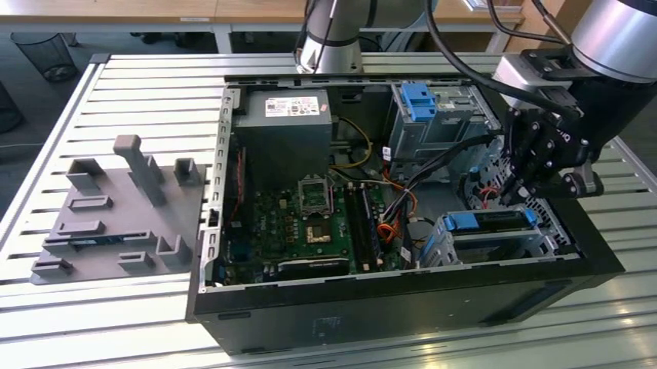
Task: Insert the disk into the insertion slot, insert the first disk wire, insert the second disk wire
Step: 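Insert the first disk wire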
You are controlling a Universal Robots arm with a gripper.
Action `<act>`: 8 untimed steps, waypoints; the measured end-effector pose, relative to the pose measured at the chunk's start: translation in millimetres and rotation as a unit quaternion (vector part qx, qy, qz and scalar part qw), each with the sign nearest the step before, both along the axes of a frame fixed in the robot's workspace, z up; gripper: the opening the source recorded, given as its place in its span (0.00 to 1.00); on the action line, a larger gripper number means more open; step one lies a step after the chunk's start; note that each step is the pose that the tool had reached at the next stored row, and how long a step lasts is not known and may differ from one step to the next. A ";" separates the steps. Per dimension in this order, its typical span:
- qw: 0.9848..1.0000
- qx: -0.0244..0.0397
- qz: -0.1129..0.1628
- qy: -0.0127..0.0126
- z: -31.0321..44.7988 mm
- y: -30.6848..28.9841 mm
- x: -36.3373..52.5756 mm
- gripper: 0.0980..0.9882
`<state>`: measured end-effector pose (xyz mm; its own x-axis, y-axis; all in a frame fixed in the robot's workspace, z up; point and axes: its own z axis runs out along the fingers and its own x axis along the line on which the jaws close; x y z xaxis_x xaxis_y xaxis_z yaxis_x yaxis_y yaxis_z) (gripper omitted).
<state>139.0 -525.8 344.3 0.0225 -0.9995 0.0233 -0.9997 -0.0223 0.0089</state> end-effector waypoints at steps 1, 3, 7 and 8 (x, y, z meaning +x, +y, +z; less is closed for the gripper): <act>1.000 0.000 0.000 0.000 -0.2 0.0 0.0 0.07; 1.000 0.000 0.000 0.000 -0.7 -0.1 -0.1 0.07; 1.000 0.000 0.000 0.000 -2.4 -0.7 -0.2 0.07; 1.000 0.000 0.000 -0.001 -2.8 -1.0 -0.5 0.07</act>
<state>138.6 -526.8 341.5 0.0223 -0.9995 0.0234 -0.9997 -0.0221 0.0078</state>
